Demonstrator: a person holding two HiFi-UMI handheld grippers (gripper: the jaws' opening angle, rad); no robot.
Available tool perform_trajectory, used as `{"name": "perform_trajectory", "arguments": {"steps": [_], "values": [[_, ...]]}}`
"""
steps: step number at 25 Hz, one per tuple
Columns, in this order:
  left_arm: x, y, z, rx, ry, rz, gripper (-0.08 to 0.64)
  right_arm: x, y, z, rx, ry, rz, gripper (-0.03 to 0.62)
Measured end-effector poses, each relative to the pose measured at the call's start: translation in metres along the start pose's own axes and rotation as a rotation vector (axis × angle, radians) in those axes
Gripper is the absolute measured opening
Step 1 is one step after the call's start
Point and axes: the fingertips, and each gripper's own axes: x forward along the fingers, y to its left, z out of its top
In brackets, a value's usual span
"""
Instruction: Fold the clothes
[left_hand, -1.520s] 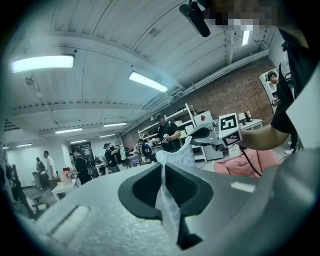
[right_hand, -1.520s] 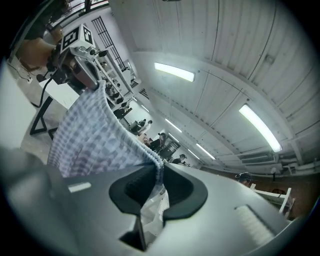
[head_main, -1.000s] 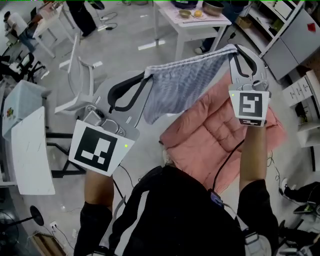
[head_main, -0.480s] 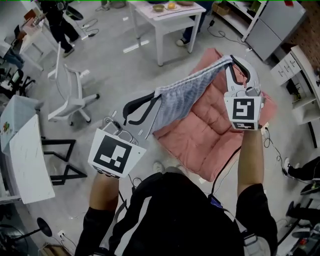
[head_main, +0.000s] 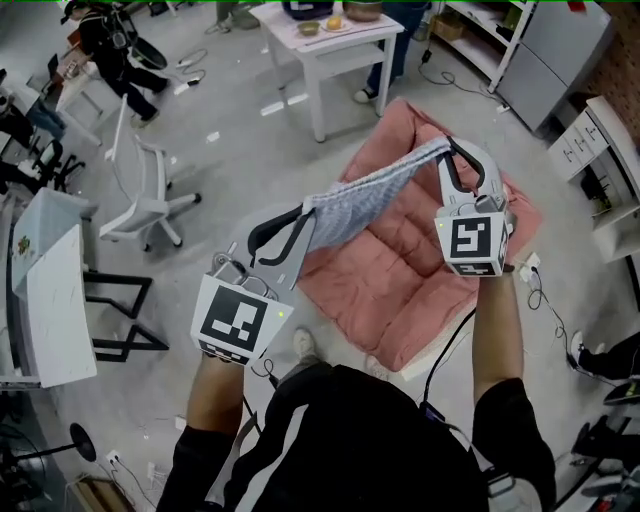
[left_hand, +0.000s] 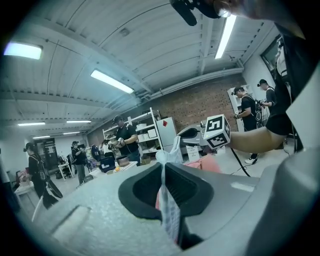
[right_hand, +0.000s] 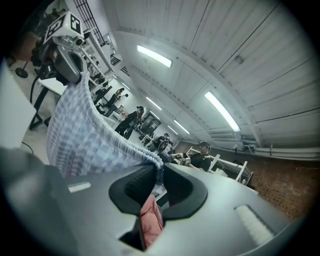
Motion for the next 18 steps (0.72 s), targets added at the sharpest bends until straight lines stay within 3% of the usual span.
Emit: {"name": "perform_trajectory", "arguments": {"steps": [5, 11, 18], "values": [[0.019, -0.077, 0.019, 0.012, 0.026, 0.037, 0.028, -0.049, -0.03, -0.046, -0.016, -0.005, 0.052, 0.052], [0.023, -0.139, 0.021, 0.04, 0.1, 0.12, 0.026, -0.097, -0.033, -0.087, -0.013, 0.016, 0.122, 0.052], [0.034, -0.192, 0.008, -0.033, 0.174, 0.133, 0.026, -0.138, -0.03, -0.127, 0.05, 0.067, 0.154, 0.052]]}}
